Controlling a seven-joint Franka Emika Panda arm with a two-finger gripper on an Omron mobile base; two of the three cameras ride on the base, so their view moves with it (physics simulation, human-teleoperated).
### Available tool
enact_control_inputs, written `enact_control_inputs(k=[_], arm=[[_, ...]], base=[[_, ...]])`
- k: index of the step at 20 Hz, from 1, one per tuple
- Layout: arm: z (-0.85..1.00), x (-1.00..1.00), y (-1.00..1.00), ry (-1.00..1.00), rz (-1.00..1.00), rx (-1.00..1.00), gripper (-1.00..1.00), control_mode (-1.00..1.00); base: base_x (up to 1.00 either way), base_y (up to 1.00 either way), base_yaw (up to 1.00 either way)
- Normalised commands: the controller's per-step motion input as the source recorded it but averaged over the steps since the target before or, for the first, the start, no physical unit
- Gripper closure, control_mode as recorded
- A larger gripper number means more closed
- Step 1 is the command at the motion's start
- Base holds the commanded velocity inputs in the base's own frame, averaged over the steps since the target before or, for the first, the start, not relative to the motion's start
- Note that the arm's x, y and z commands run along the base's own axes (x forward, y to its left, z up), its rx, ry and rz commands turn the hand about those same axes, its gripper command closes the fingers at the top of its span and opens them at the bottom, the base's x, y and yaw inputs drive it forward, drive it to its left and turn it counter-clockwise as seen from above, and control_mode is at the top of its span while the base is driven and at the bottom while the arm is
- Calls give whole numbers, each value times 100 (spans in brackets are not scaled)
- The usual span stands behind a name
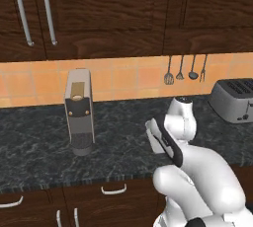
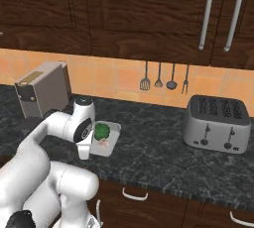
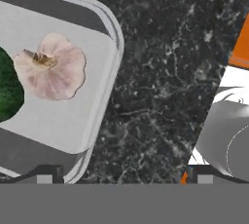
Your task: Take the meat container that has the fish and place it on the second highest rack of the freezer. Then take the vegetable container that has the garlic and broccoli and place it on the highest rack of the freezer.
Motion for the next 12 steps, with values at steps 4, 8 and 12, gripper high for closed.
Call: enact_control_inputs(k=[4, 8, 12], arm=[[-7, 44, -8, 16, 1, 2, -100, -100], [-33, 29, 0, 7, 0, -3, -100, -100], [-61, 0, 10, 1, 0, -7, 100, -100]], base=[[0, 0, 0], [0, 0, 0], [0, 0, 0]])
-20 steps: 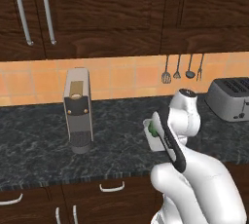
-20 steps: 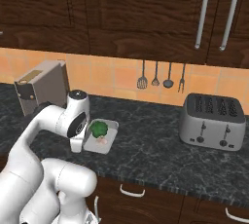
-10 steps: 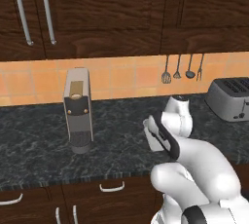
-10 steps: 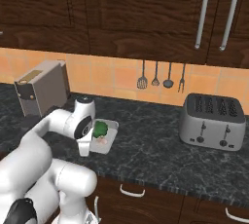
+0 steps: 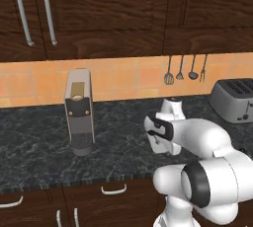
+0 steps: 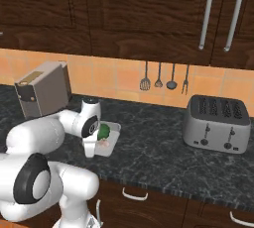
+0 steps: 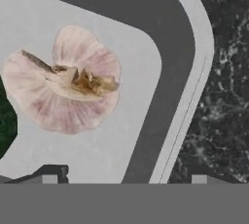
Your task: Take the meat container that has the fish and place it on the second highest rack of the freezer. Then take the vegetable container that has the garlic and broccoli and place it on the highest rack of the freezer.
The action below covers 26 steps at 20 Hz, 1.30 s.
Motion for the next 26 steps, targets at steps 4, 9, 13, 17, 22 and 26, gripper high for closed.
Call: enact_control_inputs(k=[4, 9, 13, 17, 22, 26], arm=[[-6, 1, 0, 3, 0, 0, 100, -100], [8, -23, 2, -3, 0, 0, 100, -100], [51, -100, 35, -1, 0, 0, 100, -100], [94, -100, 33, -8, -9, 0, 100, -100], [95, -100, 23, -33, -19, -9, 100, -100], [68, -100, 26, -43, -17, -19, 100, -100]], base=[[0, 0, 0], [0, 0, 0], [0, 0, 0], [0, 0, 0], [0, 0, 0], [0, 0, 0]])
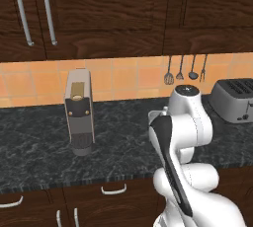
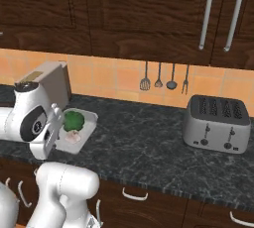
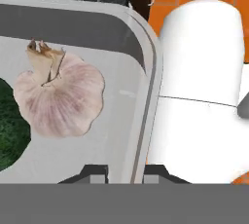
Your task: Take the meat container that has the fish and place it on the second highest rack of the freezer. Then take the vegetable container that has the garlic and broccoli and place it on the highest rack of the freezer.
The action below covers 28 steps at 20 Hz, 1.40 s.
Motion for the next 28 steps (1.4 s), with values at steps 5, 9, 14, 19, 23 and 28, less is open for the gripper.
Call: enact_control_inputs(k=[5, 9, 14, 19, 23, 28], arm=[[61, -35, 14, -9, -8, 0, 100, -100], [0, -3, 0, -1, 0, 0, 100, 100], [0, 0, 0, 0, 0, 0, 100, 100], [0, 0, 0, 0, 0, 0, 100, 100], [0, 0, 0, 0, 0, 0, 100, 100], [0, 0, 0, 0, 0, 0, 100, 100]], base=[[0, 0, 0], [-65, 3, -17], [-100, 36, -63], [-61, 23, -86], [-12, 9, -96], [2, -14, -95]])
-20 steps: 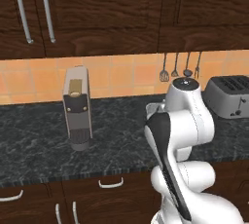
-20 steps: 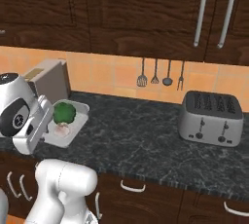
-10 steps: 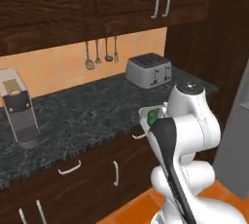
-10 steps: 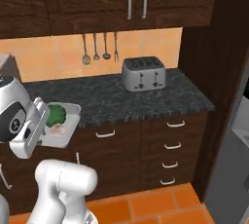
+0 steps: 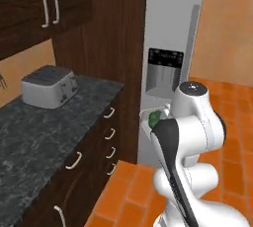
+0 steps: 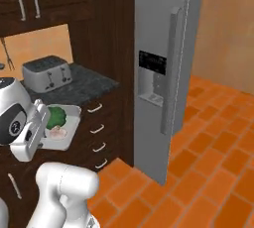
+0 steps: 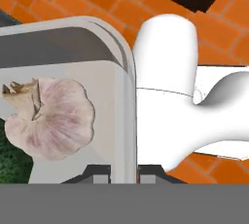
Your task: Take the meat container that has the fish and place it on the second highest rack of the freezer. Then take the vegetable container that has the garlic and broccoli and place it on the highest rack of the freezer.
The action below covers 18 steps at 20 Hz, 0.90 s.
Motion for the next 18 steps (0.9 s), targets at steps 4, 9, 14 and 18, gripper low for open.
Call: enact_control_inputs(k=[4, 9, 14, 18], arm=[[0, 0, 0, 0, 0, 0, 100, 100], [0, 0, 0, 0, 0, 0, 100, 100], [0, 0, 0, 0, 0, 0, 100, 100], [0, 0, 0, 0, 0, 0, 100, 100]], base=[[23, -77, -78], [74, -91, -60], [100, -66, -33], [100, -69, -18]])
